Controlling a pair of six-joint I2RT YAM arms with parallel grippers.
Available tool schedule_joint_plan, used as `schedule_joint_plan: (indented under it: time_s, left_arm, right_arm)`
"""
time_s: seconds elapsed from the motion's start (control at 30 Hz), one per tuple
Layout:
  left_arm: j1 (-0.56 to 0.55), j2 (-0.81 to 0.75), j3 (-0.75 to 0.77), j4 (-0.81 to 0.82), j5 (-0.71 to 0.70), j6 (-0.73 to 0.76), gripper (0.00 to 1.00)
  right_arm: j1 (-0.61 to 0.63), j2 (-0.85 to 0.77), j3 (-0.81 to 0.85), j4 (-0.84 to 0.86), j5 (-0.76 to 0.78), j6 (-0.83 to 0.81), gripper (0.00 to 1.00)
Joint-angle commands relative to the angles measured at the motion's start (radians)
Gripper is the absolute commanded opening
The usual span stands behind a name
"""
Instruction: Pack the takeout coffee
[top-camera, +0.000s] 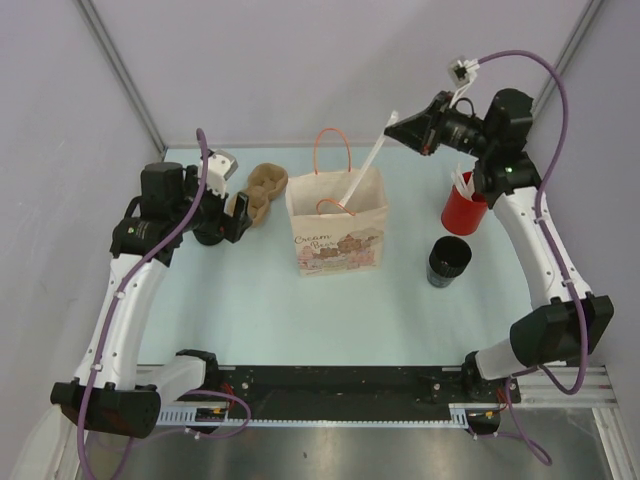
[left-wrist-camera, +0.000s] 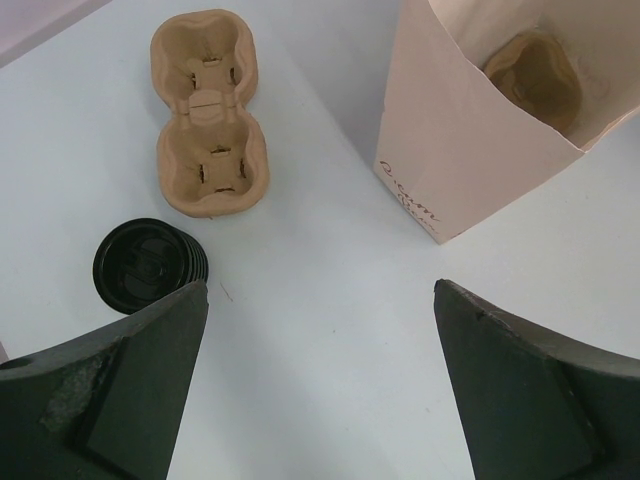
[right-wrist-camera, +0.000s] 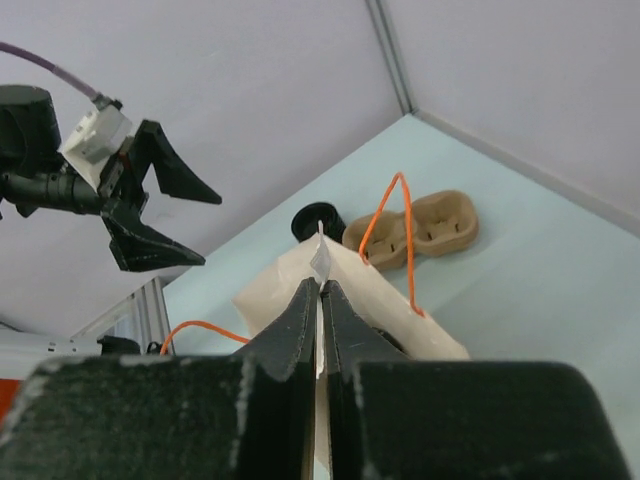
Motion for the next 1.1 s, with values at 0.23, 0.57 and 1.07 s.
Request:
schedule_joint_plan:
  time_s: [0.23, 0.57, 1.07]
  left_arm:
    - [0.012, -0.009, -0.017, 0.034, 0.006, -0.014, 1.00]
    - [0.012, -0.007, -0.015, 0.036, 0.006, -0.016, 0.99]
    - [0.010, -0.001, -0.014, 0.034, 0.012, -0.017, 0.99]
  right_arm:
    - [0.091, 0.047, -0.087, -0.137, 0.078, -0.157, 0.00]
    - [0.134, 0.072, -0.172, -0.179, 0.112, -0.214, 0.00]
    - [0.188, 0.001, -0.299, -0.112, 0.247, -0.240, 0.00]
